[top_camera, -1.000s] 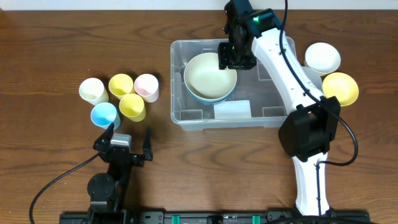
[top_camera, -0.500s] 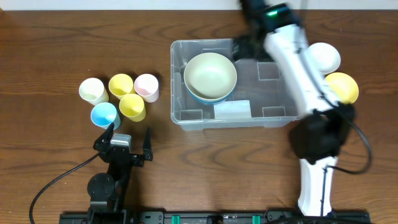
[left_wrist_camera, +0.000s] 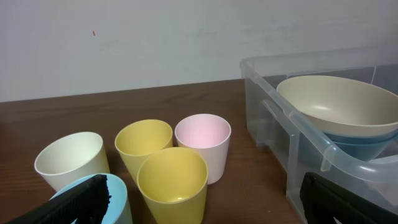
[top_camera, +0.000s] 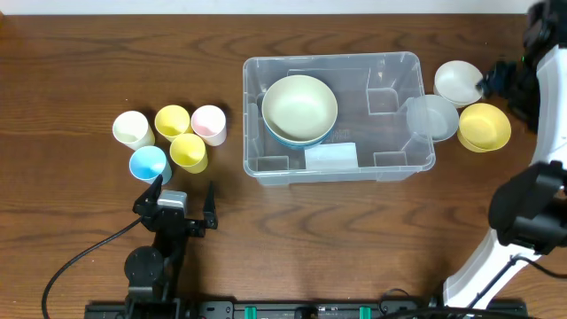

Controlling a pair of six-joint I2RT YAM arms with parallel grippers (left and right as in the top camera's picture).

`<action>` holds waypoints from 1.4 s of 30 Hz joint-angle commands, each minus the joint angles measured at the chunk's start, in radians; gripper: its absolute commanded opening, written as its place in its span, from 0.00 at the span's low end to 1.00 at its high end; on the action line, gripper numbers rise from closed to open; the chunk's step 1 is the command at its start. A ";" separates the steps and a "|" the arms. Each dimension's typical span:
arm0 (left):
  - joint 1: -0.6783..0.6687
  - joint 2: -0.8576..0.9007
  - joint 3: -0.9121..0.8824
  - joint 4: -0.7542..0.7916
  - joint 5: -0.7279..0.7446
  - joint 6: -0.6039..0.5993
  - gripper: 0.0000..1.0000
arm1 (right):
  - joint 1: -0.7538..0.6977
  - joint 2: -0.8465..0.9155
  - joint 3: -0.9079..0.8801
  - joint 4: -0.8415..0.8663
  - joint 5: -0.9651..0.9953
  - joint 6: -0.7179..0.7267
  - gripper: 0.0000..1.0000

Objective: Pack container
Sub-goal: 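Move the right gripper to the yellow bowl and grasp it, then lift the yellow bowl into the container beside the stack and release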

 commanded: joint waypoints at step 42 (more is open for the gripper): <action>0.006 -0.005 -0.016 -0.035 0.018 0.010 0.98 | -0.227 -0.020 -0.475 0.382 -0.106 -0.019 0.01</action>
